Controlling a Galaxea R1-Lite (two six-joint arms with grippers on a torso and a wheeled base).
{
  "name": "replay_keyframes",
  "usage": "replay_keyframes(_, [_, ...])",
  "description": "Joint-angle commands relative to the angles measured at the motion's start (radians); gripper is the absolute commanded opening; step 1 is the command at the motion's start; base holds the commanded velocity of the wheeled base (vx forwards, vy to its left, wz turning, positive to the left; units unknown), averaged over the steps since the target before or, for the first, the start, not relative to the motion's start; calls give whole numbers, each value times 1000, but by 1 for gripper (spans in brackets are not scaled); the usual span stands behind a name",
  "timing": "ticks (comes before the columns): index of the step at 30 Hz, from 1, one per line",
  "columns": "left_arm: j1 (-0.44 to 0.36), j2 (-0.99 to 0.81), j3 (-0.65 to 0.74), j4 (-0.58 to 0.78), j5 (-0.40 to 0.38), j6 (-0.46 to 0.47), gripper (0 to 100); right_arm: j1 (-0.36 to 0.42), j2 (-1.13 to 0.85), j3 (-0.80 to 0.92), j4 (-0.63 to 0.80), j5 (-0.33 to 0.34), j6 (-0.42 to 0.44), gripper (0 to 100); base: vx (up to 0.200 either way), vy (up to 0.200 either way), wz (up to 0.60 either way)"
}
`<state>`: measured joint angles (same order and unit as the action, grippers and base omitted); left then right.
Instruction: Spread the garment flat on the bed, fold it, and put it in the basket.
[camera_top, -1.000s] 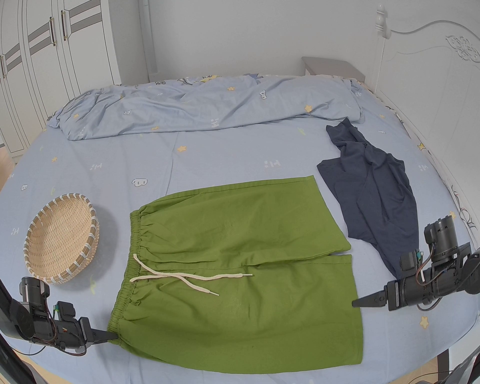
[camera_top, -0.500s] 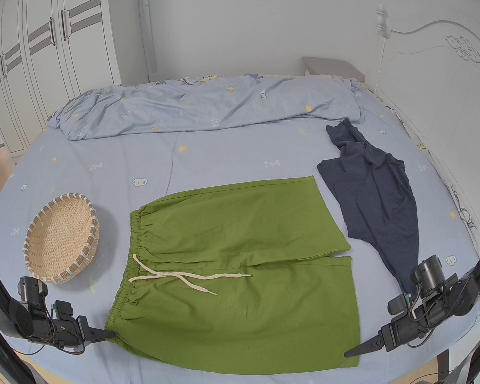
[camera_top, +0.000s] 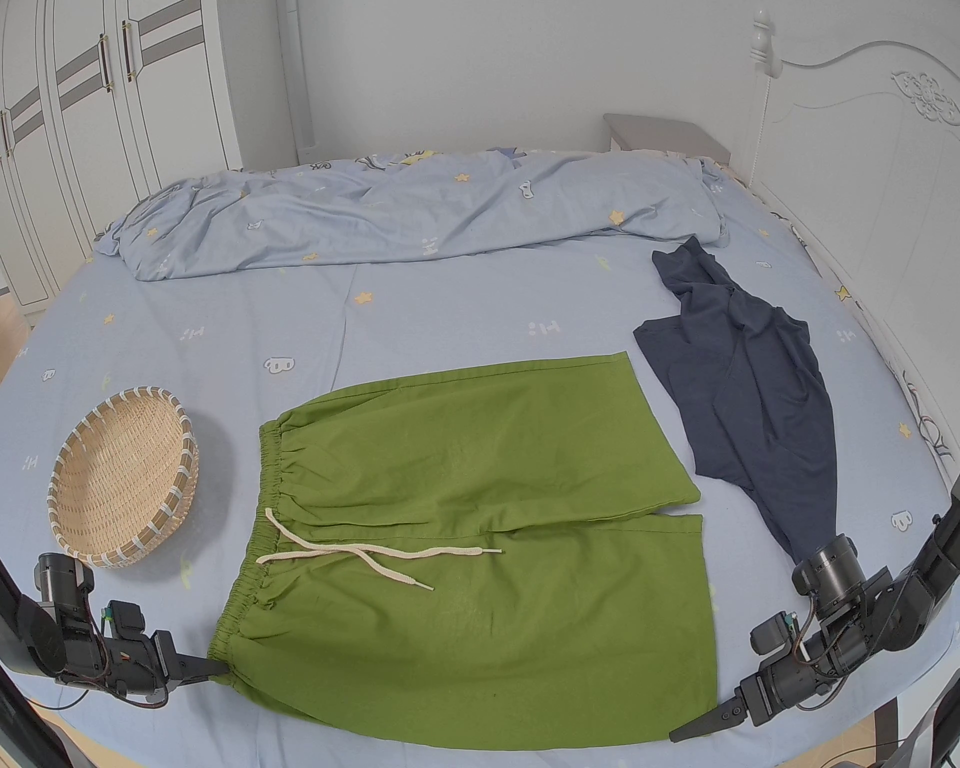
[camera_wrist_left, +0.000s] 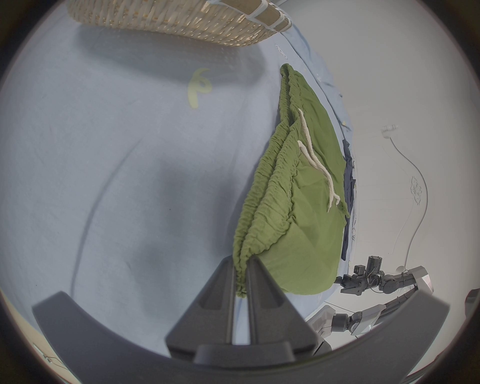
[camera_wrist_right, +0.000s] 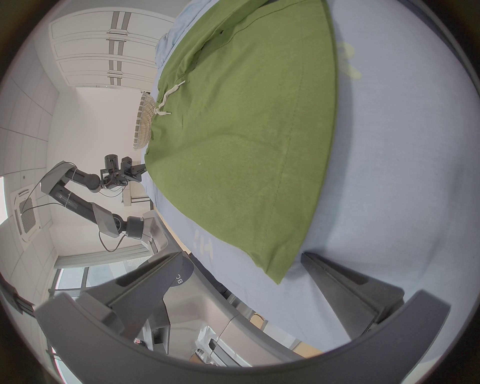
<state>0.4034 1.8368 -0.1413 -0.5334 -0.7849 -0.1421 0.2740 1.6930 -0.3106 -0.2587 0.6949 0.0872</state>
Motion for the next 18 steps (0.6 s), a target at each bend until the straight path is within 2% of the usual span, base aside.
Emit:
replay_keyframes(1, [0, 2, 0, 0, -1, -1, 0, 36, 36, -4, -28, 0, 5, 100, 0, 0, 0])
replay_keyframes(7, [0, 2, 0, 0, -1, -1, 0, 82, 62, -2, -91, 0, 46, 100, 0, 0, 0])
replay_keyframes(14, [2, 2, 0, 0, -1, -1, 0, 40, 76, 5, -114, -3, 49, 100, 0, 0, 0])
replay_keyframes(15, [2, 2, 0, 0, -1, -1, 0, 34, 76, 10, -114, -3, 49, 0, 0, 0, 0])
replay_keyframes(18, [3, 2, 0, 0, -1, 1, 0, 13, 74, 22, -112, -6, 39, 0, 0, 0, 0])
